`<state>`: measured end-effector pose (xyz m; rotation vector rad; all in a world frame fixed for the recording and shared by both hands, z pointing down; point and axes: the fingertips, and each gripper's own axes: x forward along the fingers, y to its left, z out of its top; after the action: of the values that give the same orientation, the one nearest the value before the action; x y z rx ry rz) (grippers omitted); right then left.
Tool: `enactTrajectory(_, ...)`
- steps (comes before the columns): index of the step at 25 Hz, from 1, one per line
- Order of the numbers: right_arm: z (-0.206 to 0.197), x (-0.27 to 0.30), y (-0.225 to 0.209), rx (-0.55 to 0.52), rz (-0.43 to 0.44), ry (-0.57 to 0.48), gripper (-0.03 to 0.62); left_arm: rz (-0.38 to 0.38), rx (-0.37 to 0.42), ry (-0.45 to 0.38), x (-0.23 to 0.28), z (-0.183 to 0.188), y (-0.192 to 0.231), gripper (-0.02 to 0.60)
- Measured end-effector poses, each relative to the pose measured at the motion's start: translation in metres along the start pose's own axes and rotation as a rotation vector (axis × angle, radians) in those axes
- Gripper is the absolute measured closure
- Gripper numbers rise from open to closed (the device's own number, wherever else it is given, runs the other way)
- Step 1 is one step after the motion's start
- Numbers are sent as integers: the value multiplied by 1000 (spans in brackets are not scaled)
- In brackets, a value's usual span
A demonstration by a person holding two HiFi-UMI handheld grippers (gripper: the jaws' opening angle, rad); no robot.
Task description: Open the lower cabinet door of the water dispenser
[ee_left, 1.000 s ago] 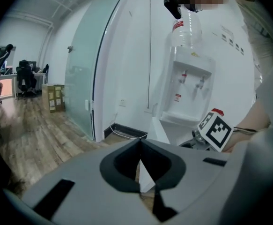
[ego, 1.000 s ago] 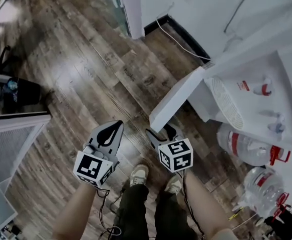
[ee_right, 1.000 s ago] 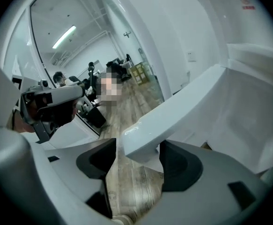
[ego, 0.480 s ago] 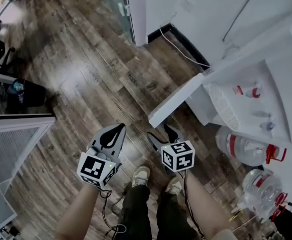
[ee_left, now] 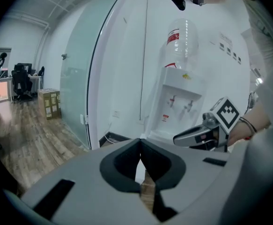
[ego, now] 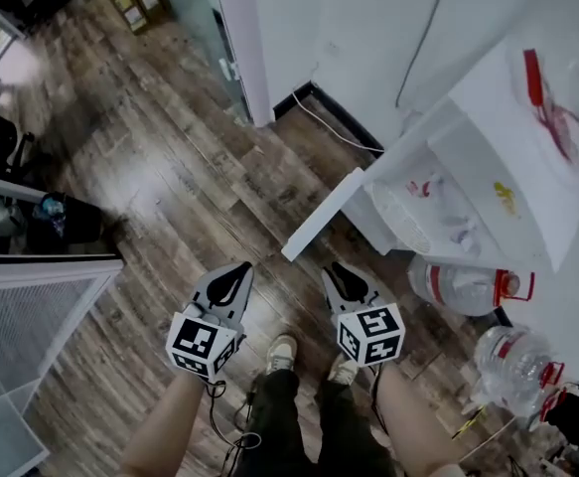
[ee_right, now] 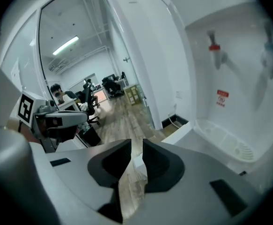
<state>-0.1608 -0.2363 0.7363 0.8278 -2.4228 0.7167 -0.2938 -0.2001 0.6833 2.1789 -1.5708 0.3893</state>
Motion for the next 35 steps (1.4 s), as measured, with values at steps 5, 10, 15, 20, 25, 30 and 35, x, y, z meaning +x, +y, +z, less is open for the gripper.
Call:
enactTrajectory(5,52,-72,-7,11,-76,-86,551,-48,14,-26,-15,57,-34,575)
enactTrajectory(10,102,-150,-9,51,-123,-183,578,-89,70,-66,-31,127,-73,575)
enactTrajectory(15,149,-227,3,18,-162,-238,582,-124,118,-106,-54,191,-115,575)
enactTrajectory(20,200,-304,16,32,-169,-340,588,-149,146,-135,-74,243,-153,575)
enactTrajectory(25,244,-376,27,-9,-178,-421,588,-176,201,-185,-99,298,-193,575)
enactTrajectory(30,276,-442,40,-66,-183,-497,588,-197,232,-235,-124,344,-228,575)
enactTrajectory(35,310,-504,67,-162,-194,-568,588,-217,263,-293,-160,390,-260,575)
